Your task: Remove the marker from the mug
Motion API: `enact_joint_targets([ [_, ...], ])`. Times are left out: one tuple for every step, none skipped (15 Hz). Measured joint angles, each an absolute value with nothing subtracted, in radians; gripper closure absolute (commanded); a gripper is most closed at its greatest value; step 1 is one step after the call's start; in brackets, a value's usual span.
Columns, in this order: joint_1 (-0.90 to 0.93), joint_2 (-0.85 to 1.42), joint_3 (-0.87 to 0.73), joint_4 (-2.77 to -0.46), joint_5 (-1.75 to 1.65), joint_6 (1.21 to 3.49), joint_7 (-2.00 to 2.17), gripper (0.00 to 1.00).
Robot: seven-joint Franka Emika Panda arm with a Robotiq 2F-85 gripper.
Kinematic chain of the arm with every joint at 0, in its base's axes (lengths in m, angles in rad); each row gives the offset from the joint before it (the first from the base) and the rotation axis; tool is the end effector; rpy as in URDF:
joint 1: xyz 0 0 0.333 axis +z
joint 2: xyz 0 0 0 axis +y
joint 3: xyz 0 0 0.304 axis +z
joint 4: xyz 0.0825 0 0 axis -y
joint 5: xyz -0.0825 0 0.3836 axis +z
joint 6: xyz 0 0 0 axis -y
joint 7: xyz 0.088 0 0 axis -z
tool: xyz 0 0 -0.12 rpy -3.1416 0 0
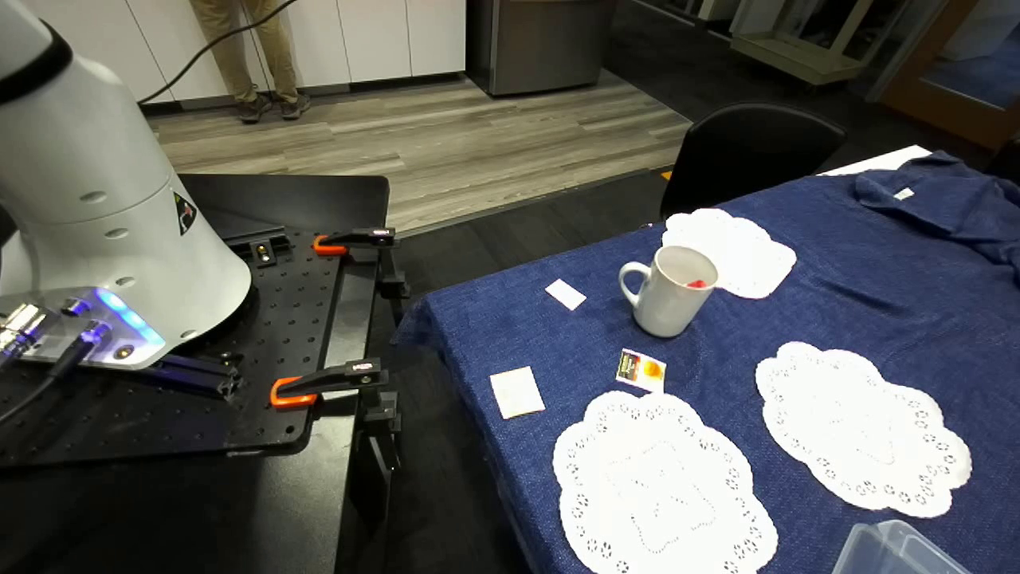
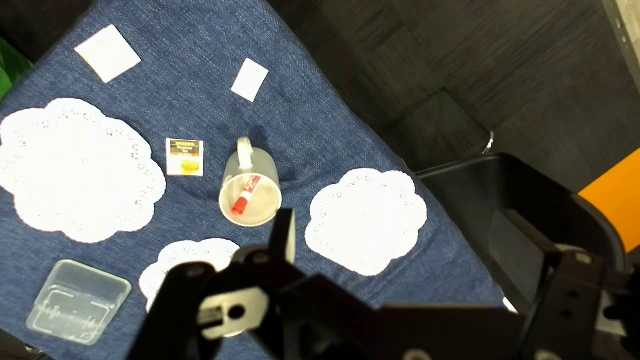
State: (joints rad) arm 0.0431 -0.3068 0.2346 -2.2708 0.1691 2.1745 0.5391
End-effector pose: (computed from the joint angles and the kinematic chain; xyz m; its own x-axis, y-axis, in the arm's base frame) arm 0.4633 0.1456 0.4739 0.9289 -0.3476 0.1278 -0.3237 -0.9297 -0.1759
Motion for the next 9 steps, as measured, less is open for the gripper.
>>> enact_joint_targets([
  [0.038,-0.291,0.235,-2.273,0.158,2.201,0.579,0.00],
  [0.033,-0.275,0.235,-2.275,0.144,2.229,0.621,0.00],
  [0.028,-0.258,0.235,-2.277,0.126,2.253,0.667,0.00],
  [0.022,-0.241,0.235,-2.279,0.106,2.276,0.717,0.00],
  [0.017,-0.224,0.234,-2.280,0.083,2.291,0.769,0.00],
  [0.012,-0.207,0.234,-2.280,0.062,2.302,0.819,0.00],
  [0.008,-0.190,0.233,-2.280,0.041,2.308,0.870,0.00],
  [0.005,-0.172,0.231,-2.280,0.022,2.311,0.919,0.00],
  [0.004,-0.153,0.225,-2.280,0.003,2.313,0.969,0.00],
])
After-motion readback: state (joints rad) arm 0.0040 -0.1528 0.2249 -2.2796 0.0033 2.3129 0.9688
